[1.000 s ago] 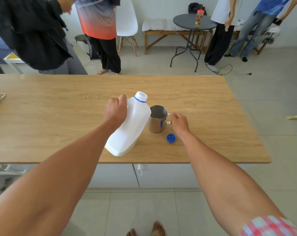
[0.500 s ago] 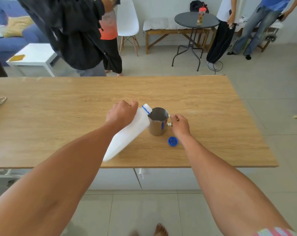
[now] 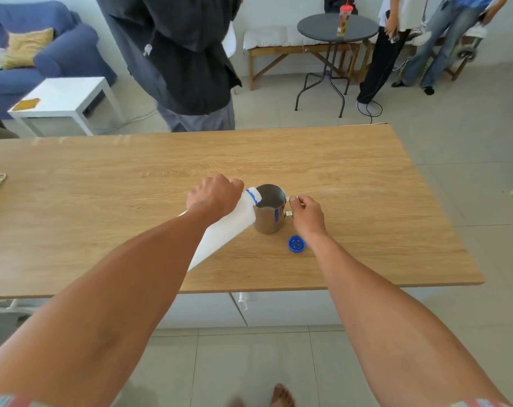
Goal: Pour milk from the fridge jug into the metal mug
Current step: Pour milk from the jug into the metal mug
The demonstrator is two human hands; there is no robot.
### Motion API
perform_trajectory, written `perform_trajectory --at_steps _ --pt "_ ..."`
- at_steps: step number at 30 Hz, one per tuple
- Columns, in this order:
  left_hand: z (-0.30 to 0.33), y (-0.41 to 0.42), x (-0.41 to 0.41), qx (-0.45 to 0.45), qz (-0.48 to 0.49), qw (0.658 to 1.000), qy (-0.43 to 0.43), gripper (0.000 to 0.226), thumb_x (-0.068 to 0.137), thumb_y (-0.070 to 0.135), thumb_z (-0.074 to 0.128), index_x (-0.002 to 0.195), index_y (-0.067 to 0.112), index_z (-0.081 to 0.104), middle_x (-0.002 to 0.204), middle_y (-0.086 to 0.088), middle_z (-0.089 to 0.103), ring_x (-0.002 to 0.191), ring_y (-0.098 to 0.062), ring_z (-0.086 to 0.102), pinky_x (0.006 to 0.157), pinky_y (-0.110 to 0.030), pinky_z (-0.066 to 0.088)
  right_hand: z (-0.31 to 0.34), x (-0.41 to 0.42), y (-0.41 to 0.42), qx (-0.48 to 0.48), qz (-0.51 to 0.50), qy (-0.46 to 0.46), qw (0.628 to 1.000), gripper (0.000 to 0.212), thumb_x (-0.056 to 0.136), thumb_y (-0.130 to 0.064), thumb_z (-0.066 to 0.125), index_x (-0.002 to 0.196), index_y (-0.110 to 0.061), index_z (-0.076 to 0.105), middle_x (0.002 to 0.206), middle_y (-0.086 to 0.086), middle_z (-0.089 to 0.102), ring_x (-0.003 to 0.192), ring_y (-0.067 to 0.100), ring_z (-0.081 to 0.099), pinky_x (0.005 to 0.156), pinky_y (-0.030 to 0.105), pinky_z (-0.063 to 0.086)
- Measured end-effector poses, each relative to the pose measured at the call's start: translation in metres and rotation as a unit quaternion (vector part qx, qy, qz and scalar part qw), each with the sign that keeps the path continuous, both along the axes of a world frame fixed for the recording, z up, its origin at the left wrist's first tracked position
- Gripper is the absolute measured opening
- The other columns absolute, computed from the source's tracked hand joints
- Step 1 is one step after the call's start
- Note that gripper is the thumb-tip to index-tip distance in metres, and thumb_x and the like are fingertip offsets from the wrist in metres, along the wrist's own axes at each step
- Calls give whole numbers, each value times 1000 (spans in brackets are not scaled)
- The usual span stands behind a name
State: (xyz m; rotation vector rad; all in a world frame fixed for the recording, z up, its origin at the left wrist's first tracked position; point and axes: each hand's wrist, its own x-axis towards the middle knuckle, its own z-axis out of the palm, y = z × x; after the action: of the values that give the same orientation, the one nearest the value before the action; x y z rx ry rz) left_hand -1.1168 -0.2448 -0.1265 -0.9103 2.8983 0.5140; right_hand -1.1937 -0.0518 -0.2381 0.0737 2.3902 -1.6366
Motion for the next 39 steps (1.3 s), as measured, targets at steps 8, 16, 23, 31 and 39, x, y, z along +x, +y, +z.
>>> perform_trajectory --at_steps 8,16,23,31,39 --pt "9 9 -7 -20 -14 1000 -13 36 100 37 38 88 11 60 83 -6 57 73 -26 55 71 -37 39 4 -1 5 29 25 24 999 30 107 -38 51 95 -14 66 84 -2 63 78 20 57 67 31 41" --pt "11 14 -14 -39 -29 998 -36 37 98 38 38 92 11 63 86 -8 58 77 -27 58 69 -37 38 7 -1 7 34 31 30 998 30 108 -36 51 94 -14 67 82 -3 62 73 12 54 61 26 42" --pt "14 15 -16 -52 -39 997 -44 38 101 37 36 95 10 61 87 -8 57 87 -31 59 72 -38 38 8 -1 5 37 28 33 998 28 108 -35 50 97 -14 66 82 -6 62 74 12 54 61 25 41" --pt "18 16 -20 -65 -49 995 -55 34 105 39 35 101 12 56 100 -12 57 91 -32 55 76 -39 39 9 -2 4 38 29 36 998 31 109 -34 49 110 -10 68 97 0 64 87 18 57 64 28 39" --pt "19 16 -23 -61 -45 995 -64 33 103 40 36 103 15 57 103 -11 58 93 -33 56 76 -39 40 8 -4 2 37 24 35 998 34 109 -35 49 117 -8 69 104 1 65 93 19 58 73 29 38"
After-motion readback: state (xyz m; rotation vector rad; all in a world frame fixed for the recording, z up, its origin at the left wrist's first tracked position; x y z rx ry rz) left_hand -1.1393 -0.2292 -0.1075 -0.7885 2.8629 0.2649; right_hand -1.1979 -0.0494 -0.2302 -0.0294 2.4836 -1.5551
